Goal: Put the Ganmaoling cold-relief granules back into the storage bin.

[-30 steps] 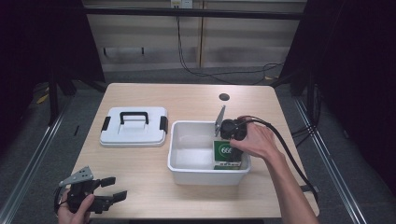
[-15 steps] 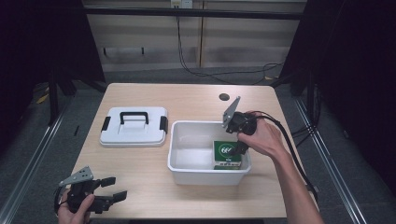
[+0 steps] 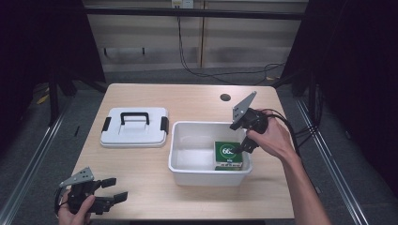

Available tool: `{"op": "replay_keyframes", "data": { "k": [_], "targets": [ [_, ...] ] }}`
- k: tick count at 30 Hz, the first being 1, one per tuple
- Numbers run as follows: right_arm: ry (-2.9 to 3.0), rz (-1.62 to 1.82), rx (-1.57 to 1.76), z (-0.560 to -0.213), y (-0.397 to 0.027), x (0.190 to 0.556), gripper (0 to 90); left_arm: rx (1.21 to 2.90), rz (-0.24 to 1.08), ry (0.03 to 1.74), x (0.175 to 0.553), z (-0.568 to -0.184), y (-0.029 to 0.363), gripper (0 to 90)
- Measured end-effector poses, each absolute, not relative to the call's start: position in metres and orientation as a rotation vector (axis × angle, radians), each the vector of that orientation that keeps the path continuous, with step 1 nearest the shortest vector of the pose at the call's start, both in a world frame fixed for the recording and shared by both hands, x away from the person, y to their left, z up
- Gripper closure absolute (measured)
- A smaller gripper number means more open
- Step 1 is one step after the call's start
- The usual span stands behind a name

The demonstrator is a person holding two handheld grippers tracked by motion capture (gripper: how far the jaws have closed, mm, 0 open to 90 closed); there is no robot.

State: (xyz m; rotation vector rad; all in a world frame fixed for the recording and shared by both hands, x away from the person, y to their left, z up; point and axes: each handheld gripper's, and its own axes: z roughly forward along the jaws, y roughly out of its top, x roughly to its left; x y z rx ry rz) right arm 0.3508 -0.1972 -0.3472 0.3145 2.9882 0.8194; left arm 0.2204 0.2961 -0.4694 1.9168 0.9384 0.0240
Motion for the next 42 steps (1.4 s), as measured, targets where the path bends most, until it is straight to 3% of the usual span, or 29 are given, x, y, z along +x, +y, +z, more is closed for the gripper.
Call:
{"op": "replay_keyframes", "data": {
  "k": [24,42],
  "targets": [
    [2.785,1.152,0.454,-0.339,-0.257,0.318,13.1,1.924,0.033,0.943,0.220,-0.469,0.296,17.1],
    [2.628,1.230,0.681,-0.355,-0.311,0.280,15.5,1.933,0.040,0.954,0.220,-0.470,0.295,17.1]
  ]
}}
